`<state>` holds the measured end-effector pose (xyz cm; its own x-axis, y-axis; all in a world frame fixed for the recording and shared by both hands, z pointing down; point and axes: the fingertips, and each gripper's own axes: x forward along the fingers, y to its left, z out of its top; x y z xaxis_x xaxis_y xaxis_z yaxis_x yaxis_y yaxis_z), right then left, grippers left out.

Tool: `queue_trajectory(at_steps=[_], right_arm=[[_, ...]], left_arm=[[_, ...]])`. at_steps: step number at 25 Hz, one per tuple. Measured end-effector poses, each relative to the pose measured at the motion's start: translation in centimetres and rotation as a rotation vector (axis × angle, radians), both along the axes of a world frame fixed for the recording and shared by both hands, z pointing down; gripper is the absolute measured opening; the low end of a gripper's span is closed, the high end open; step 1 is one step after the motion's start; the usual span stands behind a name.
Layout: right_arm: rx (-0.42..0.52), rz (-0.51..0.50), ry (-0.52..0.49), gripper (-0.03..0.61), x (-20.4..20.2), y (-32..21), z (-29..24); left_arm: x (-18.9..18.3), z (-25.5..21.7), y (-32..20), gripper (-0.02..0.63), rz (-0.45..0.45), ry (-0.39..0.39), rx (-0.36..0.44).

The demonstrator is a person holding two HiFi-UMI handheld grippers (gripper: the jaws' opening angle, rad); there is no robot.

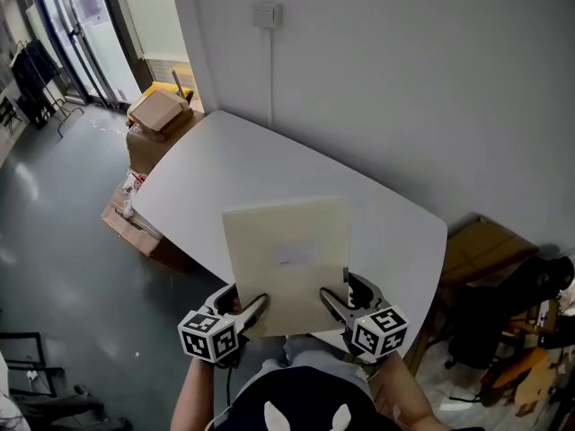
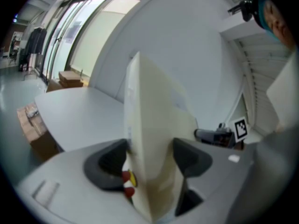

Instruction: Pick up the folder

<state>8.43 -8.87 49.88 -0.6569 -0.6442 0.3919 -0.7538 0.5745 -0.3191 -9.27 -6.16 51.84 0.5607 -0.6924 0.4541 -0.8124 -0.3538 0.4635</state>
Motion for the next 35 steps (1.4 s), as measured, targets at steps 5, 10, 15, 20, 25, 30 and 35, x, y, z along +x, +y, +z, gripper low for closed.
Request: queue_trajectory(at_steps=[5, 10, 15, 20, 25, 30, 35], right_arm=[[0.024, 0.011, -0.009, 0.298, -0.3, 1.7, -1.1], [0.043, 0.010, -0.005, 0.298, -0.6, 3.7, -1.9], [0.054, 0.021, -0.010, 0.298, -1.0, 5.6, -2.4], [0.069, 0.031, -0.018, 0.298, -1.1, 7.6, -2.9], [0.078, 0.042, -0.018, 0.298, -0.8, 9.7, -3.3], [0.079, 0.053, -0.016, 0.298, -0.5, 11.7, -3.4], [0.079, 0.060, -0.018, 0.298, -0.2, 13.4, -3.3]], left_arm=[[-0.3, -1.0, 1.7, 0.307, -0.009, 0.009, 0.025], [-0.7, -1.8, 3.6, 0.307, -0.011, 0.006, 0.048], [-1.0, -2.5, 5.4, 0.307, -0.015, -0.003, 0.069], [-1.2, -3.1, 7.3, 0.307, -0.020, 0.004, 0.089], [-0.9, -3.5, 9.2, 0.307, -0.017, 0.012, 0.098], [-0.7, -3.6, 11.0, 0.307, -0.008, 0.009, 0.098], [-0.4, -3.6, 12.6, 0.307, -0.003, 0.006, 0.103]])
